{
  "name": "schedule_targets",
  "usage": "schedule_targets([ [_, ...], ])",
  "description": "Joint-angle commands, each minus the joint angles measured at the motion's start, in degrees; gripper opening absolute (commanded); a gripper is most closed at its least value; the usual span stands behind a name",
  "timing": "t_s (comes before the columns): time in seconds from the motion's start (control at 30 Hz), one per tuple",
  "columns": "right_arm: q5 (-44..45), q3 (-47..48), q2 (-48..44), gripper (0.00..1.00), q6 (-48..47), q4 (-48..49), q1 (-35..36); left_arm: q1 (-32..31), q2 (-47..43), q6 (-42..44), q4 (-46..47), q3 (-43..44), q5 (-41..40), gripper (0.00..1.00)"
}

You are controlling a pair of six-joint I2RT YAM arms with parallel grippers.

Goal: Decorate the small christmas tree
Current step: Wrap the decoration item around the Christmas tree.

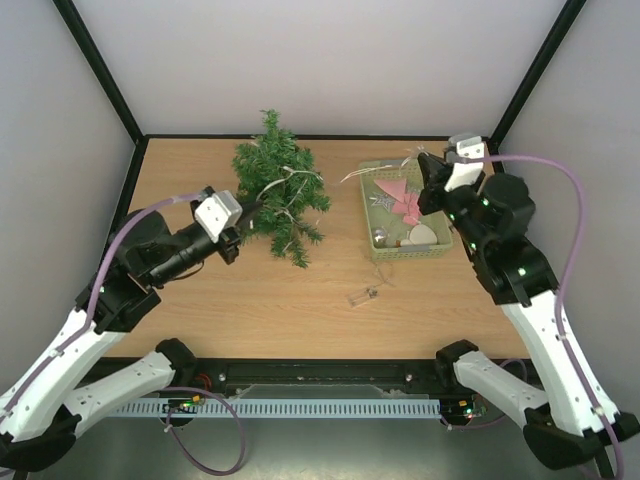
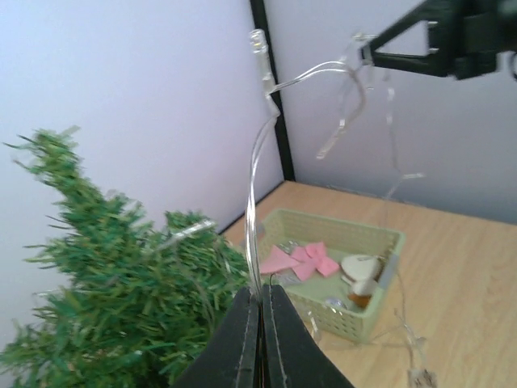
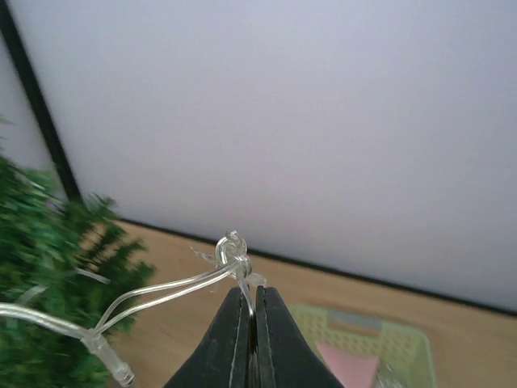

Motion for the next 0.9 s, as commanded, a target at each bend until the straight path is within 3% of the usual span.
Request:
schedule_targets([
  [0.0,-6.6,1.2,-2.6,0.02,-1.7,4.5,-0.2,0.5,-1.7,-5.7,5.5,3.0,-3.9,0.03],
  [0.2,-4.9,6.2,-3.5,0.02,-2.7,6.3,-0.2,0.5,-0.1,-9.2,5.8,12.1,-5.2,0.03],
  [0.37,-16.8,8.3,-4.1,0.02,-2.4,9.1,-0.2,0.5,-0.8,-7.6,4.1,14.7,-17.9,0.02],
  [0.5,-21.3,8.9,-3.5,0.02,-0.9,13.2,-0.2,0.5,-0.1,-5.2,4.4,15.5,-26.6,0.02],
  [0.77,-14.4,15.4,4.9,0.02,-4.7,14.5,-0.2,0.9,8.6,-0.6,3.1,22.9,-41.3,0.02],
  [0.87,-8.4,17.4,8.7,0.02,-6.6,14.0,-0.2,3.3,12.7,-0.2,3.4,25.8,-41.6,0.02],
])
